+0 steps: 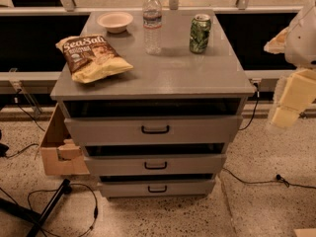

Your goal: Open bottom drawer

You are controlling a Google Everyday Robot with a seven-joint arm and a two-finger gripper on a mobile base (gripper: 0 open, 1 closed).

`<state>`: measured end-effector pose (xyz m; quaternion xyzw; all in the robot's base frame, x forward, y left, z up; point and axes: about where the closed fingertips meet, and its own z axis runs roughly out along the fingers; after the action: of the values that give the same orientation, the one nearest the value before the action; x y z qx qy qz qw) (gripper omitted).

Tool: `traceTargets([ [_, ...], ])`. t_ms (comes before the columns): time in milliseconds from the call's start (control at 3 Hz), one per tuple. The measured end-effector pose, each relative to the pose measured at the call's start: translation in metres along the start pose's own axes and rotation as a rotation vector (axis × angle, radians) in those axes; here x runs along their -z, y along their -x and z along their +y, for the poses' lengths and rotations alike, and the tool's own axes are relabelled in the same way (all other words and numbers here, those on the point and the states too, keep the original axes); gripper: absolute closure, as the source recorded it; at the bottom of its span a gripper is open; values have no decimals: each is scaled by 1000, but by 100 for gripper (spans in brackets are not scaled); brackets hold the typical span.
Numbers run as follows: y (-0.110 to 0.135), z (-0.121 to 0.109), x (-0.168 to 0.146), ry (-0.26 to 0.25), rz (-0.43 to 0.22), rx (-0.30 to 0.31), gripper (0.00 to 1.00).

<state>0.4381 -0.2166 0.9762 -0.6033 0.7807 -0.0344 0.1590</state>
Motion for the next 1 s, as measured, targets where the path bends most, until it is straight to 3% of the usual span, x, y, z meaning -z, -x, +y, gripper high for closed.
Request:
traceTargets([
  [667,-4,8,-14,-10,16,-14,0],
  [1000,-12,23,-35,-76,66,-38,0],
])
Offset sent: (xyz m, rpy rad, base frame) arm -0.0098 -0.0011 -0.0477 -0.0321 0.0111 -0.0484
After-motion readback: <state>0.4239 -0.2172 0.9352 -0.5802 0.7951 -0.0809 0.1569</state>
